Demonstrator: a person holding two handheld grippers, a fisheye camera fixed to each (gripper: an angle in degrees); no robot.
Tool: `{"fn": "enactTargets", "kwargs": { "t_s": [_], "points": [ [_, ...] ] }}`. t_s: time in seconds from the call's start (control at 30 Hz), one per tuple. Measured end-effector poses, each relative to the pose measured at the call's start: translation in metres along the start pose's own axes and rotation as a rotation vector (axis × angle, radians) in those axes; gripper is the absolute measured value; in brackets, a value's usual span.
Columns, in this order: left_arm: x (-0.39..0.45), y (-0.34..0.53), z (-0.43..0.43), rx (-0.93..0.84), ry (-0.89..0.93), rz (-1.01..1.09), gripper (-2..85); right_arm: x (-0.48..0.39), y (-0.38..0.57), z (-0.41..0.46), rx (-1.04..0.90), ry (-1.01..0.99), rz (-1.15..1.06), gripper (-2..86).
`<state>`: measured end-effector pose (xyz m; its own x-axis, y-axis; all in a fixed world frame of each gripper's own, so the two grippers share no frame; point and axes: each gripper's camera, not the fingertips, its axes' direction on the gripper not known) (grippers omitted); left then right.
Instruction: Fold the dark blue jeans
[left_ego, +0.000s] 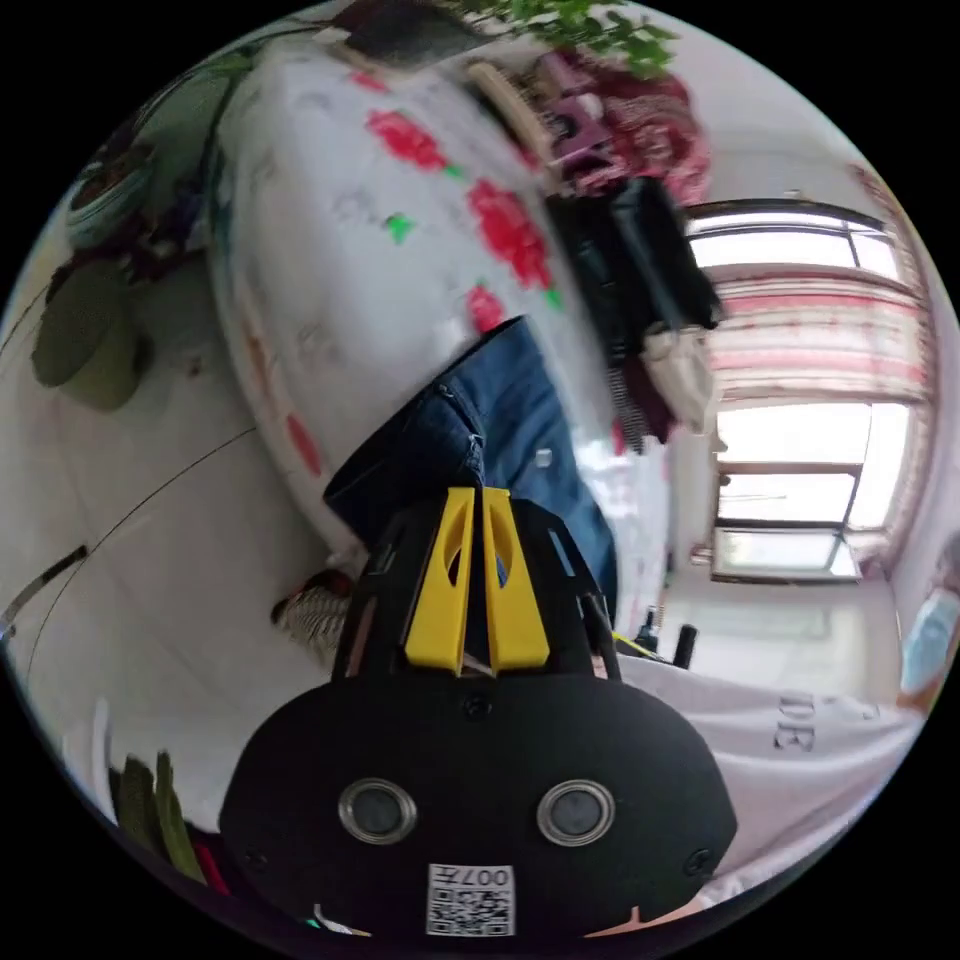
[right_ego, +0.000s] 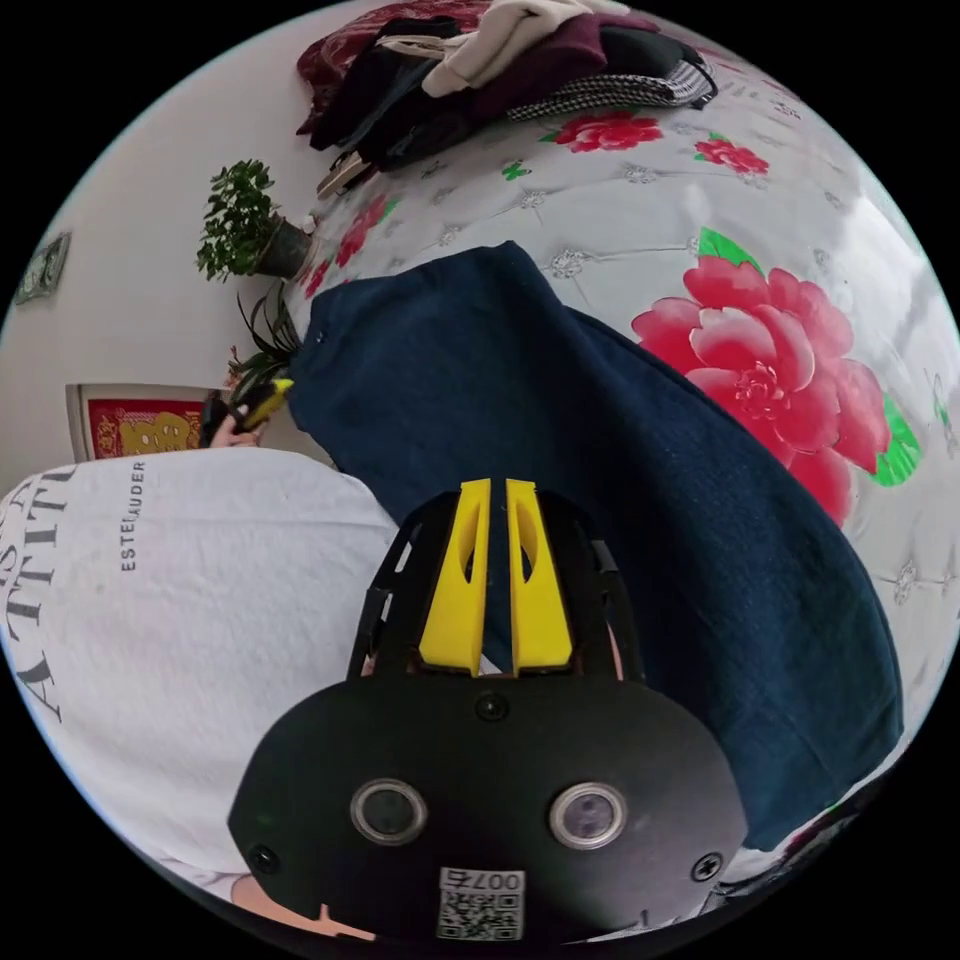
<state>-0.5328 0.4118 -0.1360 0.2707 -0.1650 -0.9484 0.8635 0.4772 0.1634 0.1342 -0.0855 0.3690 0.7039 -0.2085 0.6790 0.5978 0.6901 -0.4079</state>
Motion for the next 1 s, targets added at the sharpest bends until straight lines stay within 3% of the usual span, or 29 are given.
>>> {"fn": "enactTargets", "kwargs": {
  "t_s": [0.1,0.17,0.23,0.33,0.43,0.5,0.53,0.6,0.67,0.73,0.83,1.0],
  "points": [
    [-0.001,0.021,-0.021,-0.011,-0.085,0.069,-0.5,-0.017,0.010,0.003,-0.010,0.063,-0.045,0.4],
    [-0.039,0.034,-0.016,-0.035,-0.119,-0.047,-0.2,-0.019,0.018,0.016,-0.053,0.075,-0.038,0.4],
    [-0.089,0.058,-0.004,0.020,0.006,-0.273,1.5,-0.019,0.022,0.026,-0.090,0.081,-0.025,0.4],
    [-0.101,0.078,0.001,0.088,0.067,-0.303,9.5,-0.028,0.031,0.026,-0.074,0.111,-0.033,0.4],
    [-0.109,0.084,0.015,-0.028,0.004,-0.265,18.3,-0.030,0.043,0.023,-0.016,0.100,-0.006,0.5],
    [-0.120,0.085,0.027,-0.051,0.072,-0.280,21.2,-0.026,0.050,0.026,-0.006,0.081,0.022,0.5],
    [-0.125,0.083,0.036,-0.045,0.141,-0.298,21.3,-0.021,0.055,0.029,-0.010,0.079,0.052,0.5],
    [-0.116,0.075,0.045,-0.018,0.250,-0.277,11.9,-0.015,0.063,0.032,-0.008,0.071,0.100,0.6],
    [-0.086,0.061,0.048,-0.024,0.195,-0.200,6.2,-0.010,0.072,0.030,0.034,0.054,0.141,0.8],
    [-0.032,0.033,0.056,-0.036,0.282,-0.004,4.5,-0.008,0.079,0.024,0.089,0.045,0.166,1.1],
    [0.029,-0.010,0.085,-0.064,0.256,0.174,3.9,0.002,0.096,0.008,0.246,0.024,0.249,2.3],
    [0.068,-0.068,0.121,0.000,0.230,0.208,3.4,0.030,0.150,-0.029,0.540,-0.024,0.472,4.3]
  ]
}}
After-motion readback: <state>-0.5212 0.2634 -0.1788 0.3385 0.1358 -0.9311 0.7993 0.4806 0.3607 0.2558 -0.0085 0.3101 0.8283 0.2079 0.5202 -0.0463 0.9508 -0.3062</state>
